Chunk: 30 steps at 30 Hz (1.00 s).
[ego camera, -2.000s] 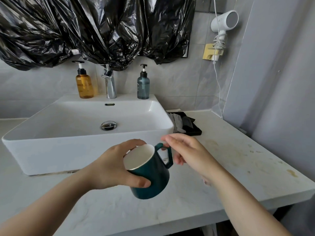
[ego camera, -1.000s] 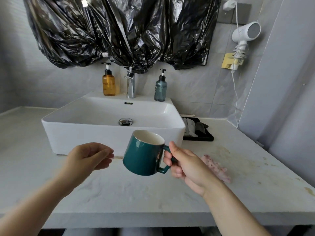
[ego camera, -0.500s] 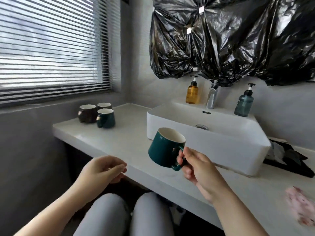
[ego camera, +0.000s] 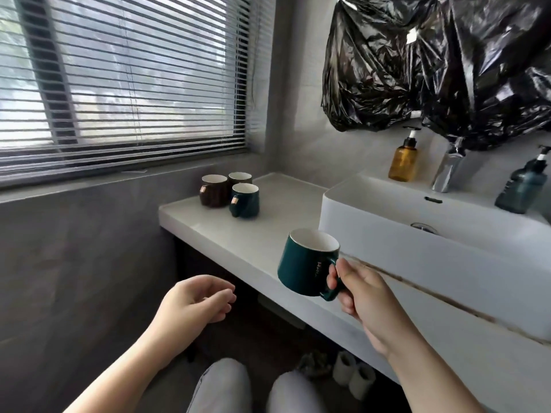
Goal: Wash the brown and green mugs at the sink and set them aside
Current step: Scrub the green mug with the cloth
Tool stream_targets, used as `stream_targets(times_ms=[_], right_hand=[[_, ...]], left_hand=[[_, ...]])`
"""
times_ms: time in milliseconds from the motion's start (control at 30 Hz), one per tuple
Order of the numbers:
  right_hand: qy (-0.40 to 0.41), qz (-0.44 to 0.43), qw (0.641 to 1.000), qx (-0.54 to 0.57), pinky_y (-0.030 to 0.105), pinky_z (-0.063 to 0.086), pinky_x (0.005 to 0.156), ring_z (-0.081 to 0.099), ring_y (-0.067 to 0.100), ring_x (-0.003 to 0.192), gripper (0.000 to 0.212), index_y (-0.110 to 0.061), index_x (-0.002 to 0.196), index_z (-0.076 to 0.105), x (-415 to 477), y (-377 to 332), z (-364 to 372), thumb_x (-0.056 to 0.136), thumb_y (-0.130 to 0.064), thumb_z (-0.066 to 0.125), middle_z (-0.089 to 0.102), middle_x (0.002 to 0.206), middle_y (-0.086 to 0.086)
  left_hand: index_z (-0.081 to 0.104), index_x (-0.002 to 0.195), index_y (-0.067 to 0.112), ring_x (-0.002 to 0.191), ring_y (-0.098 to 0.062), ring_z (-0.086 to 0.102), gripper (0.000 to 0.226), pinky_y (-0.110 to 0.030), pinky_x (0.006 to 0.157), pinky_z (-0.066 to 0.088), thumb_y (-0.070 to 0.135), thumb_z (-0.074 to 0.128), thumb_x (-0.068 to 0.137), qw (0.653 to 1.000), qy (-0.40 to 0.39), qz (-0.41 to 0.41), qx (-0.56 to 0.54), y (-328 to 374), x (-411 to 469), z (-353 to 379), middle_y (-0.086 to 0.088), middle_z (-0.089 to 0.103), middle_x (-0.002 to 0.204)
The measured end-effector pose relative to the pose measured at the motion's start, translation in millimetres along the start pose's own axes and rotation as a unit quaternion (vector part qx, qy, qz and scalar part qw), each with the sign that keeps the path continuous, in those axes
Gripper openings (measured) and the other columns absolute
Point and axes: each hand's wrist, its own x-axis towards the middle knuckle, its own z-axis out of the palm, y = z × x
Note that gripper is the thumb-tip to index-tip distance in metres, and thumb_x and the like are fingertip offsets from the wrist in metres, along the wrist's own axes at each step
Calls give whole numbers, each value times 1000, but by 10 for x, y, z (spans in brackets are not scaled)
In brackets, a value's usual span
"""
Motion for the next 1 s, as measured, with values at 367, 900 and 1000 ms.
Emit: stream_targets(times_ms=[367, 900, 1000], right_hand=[[15, -10, 996, -85, 13, 34, 52, 33, 8, 53, 34, -11, 80, 55, 973, 305, 359, 102, -31, 40, 55, 72, -4], [15, 86, 995, -41, 12, 31, 48, 34, 3, 48, 32, -11, 76, 54, 2311, -149, 561, 103, -22, 41, 53, 60, -13], [13, 124, 991, -39, 11, 31, 47, 34, 2, 46, 32, -8, 77, 55, 2241, -577, 508, 103, -21, 42, 53, 60, -11]], left_hand=[[75, 94, 14, 83, -18, 74, 8, -32, 78, 61, 11, 69, 89, 998, -27, -65, -8, -323, 1060, -104, -4, 77, 87], [75, 90, 19, 80, -22, 73, 5, -44, 84, 60, 20, 75, 85, 986, 17, -156, 59, 486, 2307, -197, -6, 77, 84], [75, 87, 21, 78, -22, 73, 3, -47, 84, 60, 20, 74, 85, 981, 28, -177, 72, 912, 2235, -284, -6, 76, 80]])
